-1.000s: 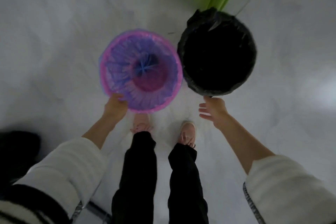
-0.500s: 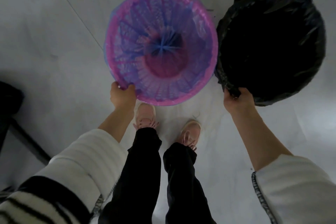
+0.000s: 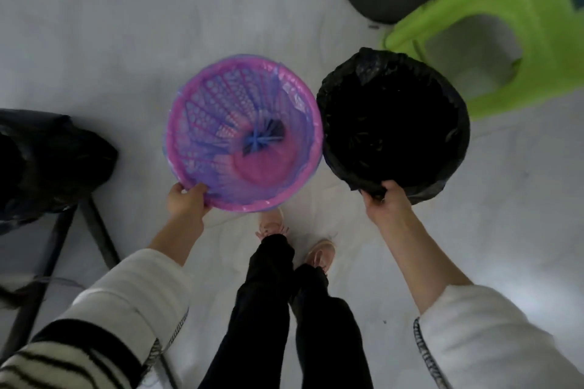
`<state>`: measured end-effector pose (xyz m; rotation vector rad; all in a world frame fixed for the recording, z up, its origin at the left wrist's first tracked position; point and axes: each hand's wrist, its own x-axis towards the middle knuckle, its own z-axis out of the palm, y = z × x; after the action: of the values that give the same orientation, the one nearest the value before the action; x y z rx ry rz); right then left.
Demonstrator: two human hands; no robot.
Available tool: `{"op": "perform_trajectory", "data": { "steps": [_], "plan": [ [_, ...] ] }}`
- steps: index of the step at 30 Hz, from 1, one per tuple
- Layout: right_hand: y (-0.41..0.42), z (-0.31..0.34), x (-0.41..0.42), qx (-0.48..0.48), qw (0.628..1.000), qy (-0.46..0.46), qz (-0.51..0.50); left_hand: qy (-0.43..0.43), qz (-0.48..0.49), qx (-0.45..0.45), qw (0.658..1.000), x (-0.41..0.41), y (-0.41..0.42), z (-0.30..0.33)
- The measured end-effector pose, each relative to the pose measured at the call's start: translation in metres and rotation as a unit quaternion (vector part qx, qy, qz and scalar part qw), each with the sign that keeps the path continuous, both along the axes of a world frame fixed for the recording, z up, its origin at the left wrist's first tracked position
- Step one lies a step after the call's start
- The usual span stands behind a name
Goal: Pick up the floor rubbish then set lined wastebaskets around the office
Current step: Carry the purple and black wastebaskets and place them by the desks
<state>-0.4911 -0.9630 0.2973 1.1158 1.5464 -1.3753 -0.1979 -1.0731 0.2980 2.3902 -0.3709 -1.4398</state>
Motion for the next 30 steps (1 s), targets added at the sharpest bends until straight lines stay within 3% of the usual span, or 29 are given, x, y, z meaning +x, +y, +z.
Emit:
{"op": "perform_trajectory", "data": {
  "steps": [8,16,23,30],
  "plan": [
    [-0.170,0.141,0.048,-0.045,0.988,0.037,0.142,0.024,0.131,-0.090,0.987,0.062,-0.092,0.140],
    [-0.339,0.249,0.123,-0.104,0.951,0.029,0.291,0.013,0.290,-0.157,0.944,0.145,-0.180,0.250],
    [-0.523,0.334,0.202,-0.158,0.883,0.031,0.441,0.020,0.412,-0.226,0.883,0.218,-0.299,0.326],
    [-0.664,0.376,0.330,-0.191,0.806,0.030,0.560,-0.004,0.487,-0.262,0.833,0.316,-0.380,0.370]
  ]
}}
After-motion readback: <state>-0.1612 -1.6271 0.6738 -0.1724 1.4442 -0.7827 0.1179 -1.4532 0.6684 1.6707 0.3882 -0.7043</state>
